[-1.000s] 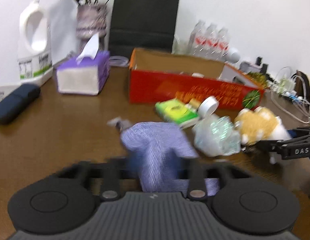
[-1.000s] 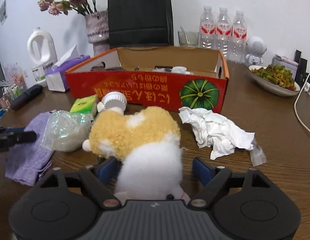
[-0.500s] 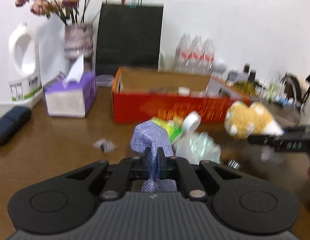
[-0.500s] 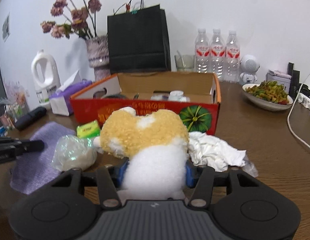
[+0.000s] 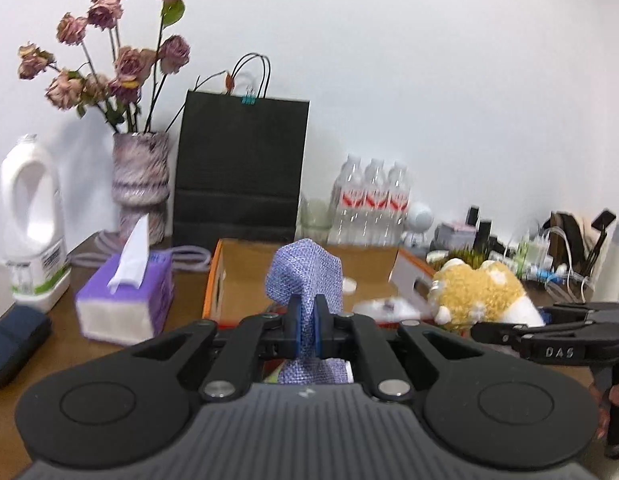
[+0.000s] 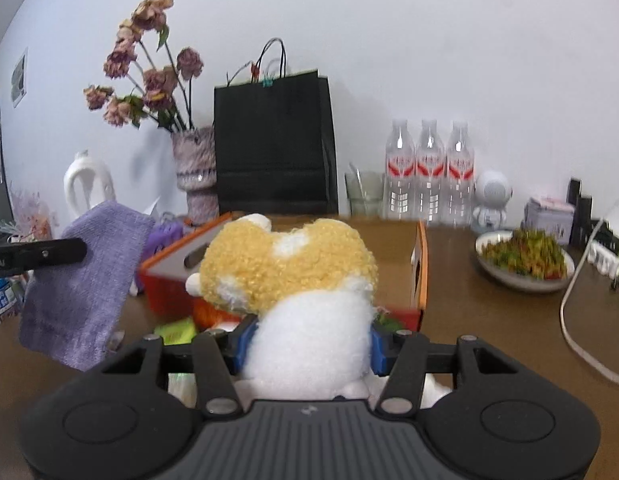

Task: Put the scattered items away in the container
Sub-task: 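Carry the purple bag and plush toy into the cardboard box and open both grippers, then withdraw both grippers from the box toward the items on the table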

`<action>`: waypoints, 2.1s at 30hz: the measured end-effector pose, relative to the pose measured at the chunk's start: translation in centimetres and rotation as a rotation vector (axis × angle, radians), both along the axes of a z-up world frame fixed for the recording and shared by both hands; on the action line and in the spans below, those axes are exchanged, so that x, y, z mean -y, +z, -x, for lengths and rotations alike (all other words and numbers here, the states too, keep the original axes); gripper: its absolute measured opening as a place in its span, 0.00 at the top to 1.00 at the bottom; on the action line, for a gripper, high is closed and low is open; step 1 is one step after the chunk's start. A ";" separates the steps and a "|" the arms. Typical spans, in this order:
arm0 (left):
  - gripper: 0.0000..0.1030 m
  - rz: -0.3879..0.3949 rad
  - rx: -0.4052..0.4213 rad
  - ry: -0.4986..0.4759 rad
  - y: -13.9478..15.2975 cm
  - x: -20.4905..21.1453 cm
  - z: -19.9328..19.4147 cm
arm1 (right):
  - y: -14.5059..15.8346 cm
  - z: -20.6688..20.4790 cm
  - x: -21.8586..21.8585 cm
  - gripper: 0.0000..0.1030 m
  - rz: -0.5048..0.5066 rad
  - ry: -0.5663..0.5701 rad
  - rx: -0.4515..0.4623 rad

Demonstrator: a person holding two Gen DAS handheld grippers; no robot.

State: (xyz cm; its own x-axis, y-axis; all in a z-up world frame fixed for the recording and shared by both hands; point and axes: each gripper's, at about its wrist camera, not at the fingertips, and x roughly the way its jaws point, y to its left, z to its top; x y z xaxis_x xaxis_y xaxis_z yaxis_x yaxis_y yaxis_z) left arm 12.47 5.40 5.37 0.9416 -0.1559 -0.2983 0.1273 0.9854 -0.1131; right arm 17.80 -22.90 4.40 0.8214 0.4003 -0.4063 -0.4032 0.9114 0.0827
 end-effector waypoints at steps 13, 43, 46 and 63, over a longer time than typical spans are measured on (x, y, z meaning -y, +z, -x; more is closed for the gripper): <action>0.94 0.102 0.013 0.027 0.0 2.0 -11.7 | 0.5 -11.6 -3.6 0.49 -0.024 -0.083 -0.014; 0.00 0.053 -0.134 0.177 -3.0 0.1 -17.1 | -1.6 -14.3 -5.2 0.00 0.093 -0.063 -0.079; 0.00 0.051 -0.143 0.180 -3.2 0.2 -17.1 | -1.7 -14.3 -5.3 0.00 0.097 -0.063 -0.078; 0.00 0.072 -0.041 0.138 -0.2 1.0 -13.0 | 1.3 -11.2 -3.7 0.00 -0.043 -0.003 -0.057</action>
